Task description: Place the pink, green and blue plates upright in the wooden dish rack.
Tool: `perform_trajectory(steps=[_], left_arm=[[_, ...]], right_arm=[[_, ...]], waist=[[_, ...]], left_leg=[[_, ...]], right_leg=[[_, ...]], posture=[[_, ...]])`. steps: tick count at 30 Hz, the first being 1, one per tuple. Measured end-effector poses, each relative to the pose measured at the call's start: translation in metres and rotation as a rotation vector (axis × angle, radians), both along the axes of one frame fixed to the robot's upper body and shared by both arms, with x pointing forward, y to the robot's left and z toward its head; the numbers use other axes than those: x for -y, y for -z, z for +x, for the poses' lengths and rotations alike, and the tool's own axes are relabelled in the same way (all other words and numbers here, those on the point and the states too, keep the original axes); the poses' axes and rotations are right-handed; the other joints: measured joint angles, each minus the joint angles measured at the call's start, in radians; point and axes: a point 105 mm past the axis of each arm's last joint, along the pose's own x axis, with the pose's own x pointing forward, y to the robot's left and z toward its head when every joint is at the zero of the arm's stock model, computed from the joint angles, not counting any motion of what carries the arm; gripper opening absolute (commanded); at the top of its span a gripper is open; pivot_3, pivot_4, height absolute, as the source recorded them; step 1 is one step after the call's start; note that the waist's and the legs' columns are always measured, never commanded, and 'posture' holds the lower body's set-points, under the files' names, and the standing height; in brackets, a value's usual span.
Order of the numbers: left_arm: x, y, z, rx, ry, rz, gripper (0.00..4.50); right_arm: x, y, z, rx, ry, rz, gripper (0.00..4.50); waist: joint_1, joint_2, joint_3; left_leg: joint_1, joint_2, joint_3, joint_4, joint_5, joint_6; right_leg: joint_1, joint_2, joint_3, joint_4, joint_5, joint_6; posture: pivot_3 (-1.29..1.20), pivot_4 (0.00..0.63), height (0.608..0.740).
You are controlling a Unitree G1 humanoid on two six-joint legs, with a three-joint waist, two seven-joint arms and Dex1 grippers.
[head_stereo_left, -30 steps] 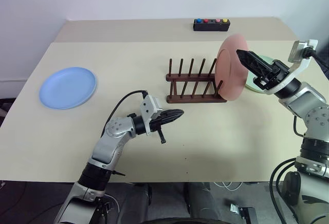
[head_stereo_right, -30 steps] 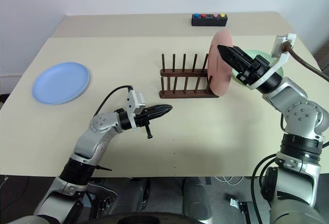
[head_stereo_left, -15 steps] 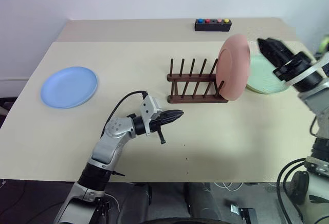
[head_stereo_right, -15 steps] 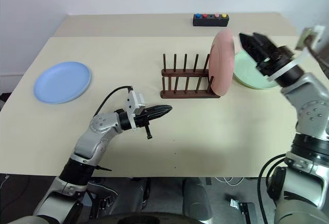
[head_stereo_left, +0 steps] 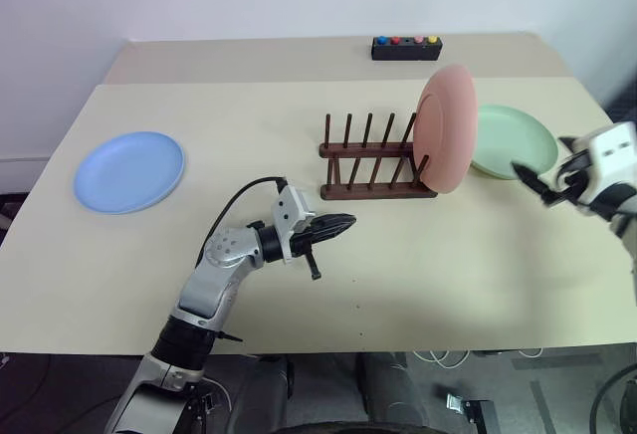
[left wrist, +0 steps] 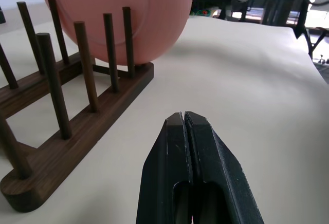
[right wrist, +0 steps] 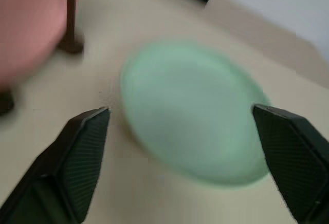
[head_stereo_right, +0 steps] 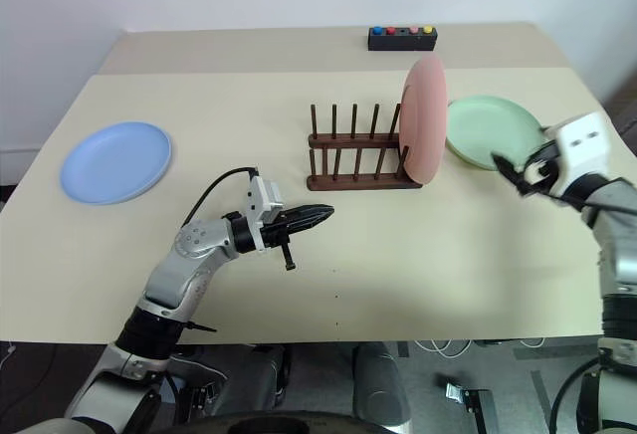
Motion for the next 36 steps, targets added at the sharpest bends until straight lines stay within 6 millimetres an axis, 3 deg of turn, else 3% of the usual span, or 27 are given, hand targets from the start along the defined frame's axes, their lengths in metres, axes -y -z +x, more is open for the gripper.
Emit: perform_trajectory(steps=[2, 6, 8, 10, 16, 23, 28, 31, 34, 36], left_arm=[[0.001, 0.000, 0.000, 0.000, 0.004, 0.001, 0.00], [0.003, 0.000, 0.000, 0.002, 0.008, 0.004, 0.00], [0.002, 0.001, 0.000, 0.002, 0.002, 0.012, 0.00], [0.000, 0.003, 0.000, -0.001, -0.007, 0.018, 0.00], [-0.003, 0.005, 0.000, -0.001, -0.027, 0.027, 0.00], [-0.005, 0.005, -0.001, 0.004, -0.030, 0.032, 0.00], [-0.005, 0.005, -0.001, 0.004, -0.029, 0.033, 0.00], [-0.004, 0.004, -0.001, 0.004, -0.028, 0.031, 0.00], [-0.004, 0.004, 0.000, 0.007, -0.028, 0.032, 0.00], [-0.004, 0.004, 0.001, 0.007, -0.030, 0.034, 0.00]], right_arm=[[0.002, 0.013, 0.007, -0.035, -0.006, -0.085, 4.46], [0.004, 0.016, 0.022, -0.027, -0.013, -0.225, 4.46], [0.004, 0.018, 0.029, -0.014, -0.017, -0.292, 3.98], [0.001, 0.021, 0.034, -0.004, -0.028, -0.338, 3.21], [-0.002, 0.036, 0.037, -0.014, -0.038, -0.369, 0.13], [0.000, 0.037, 0.037, 0.024, -0.013, -0.399, 0.06], [0.010, 0.029, 0.030, 0.104, 0.017, -0.555, 0.06], [0.015, 0.003, 0.029, 0.192, 0.045, -0.608, 0.06], [0.019, -0.045, 0.027, 0.345, 0.090, -0.635, 0.06], [0.011, -0.075, 0.026, 0.445, 0.088, -0.619, 0.06]], waist=[[0.001, 0.001, 0.000], [0.000, 0.001, 0.000], [0.001, 0.001, 0.000], [0.000, 0.000, 0.000], [0.003, 0.000, 0.000], [0.002, 0.000, 0.000], [0.003, 0.001, 0.000], [-0.001, 0.002, 0.001], [-0.002, 0.003, 0.001], [-0.003, 0.003, 0.001]], left_leg=[[0.000, 0.000, 0.000, 0.000, 0.000, 0.000], [0.000, 0.000, 0.000, 0.000, 0.000, 0.000], [0.000, 0.000, 0.000, 0.000, 0.000, 0.000], [0.000, 0.000, 0.000, 0.000, 0.000, 0.000], [0.000, 0.000, 0.000, 0.000, 0.000, 0.000], [0.001, 0.000, 0.000, 0.000, 0.000, 0.000], [0.000, -0.001, 0.000, 0.000, 0.000, 0.000], [0.000, 0.000, 0.000, -0.001, 0.000, 0.000], [0.000, 0.000, 0.000, -0.001, 0.000, 0.000], [0.000, 0.000, 0.000, -0.001, 0.000, 0.000]], right_leg=[[0.000, 0.000, 0.000, 0.000, 0.000, 0.000], [0.000, 0.000, 0.000, 0.000, 0.000, 0.000], [0.000, 0.000, 0.000, 0.000, 0.000, 0.000], [0.000, 0.000, 0.001, 0.000, 0.000, 0.000], [0.001, 0.000, 0.001, 0.000, 0.000, 0.000], [0.001, 0.000, 0.001, 0.000, 0.000, 0.000], [0.000, 0.000, 0.001, 0.000, 0.000, 0.000], [0.000, 0.000, 0.001, 0.000, 0.000, 0.000], [0.000, 0.000, 0.001, 0.000, 0.000, 0.000], [0.000, 0.000, 0.001, 0.000, 0.000, 0.000]], posture=[[0.00, 0.150, 0.740], [0.00, 0.150, 0.740], [0.00, 0.150, 0.740], [0.00, 0.150, 0.740], [0.00, 0.150, 0.740], [0.00, 0.150, 0.740], [0.00, 0.150, 0.740], [0.00, 0.150, 0.740], [0.00, 0.150, 0.740], [0.00, 0.150, 0.740]])
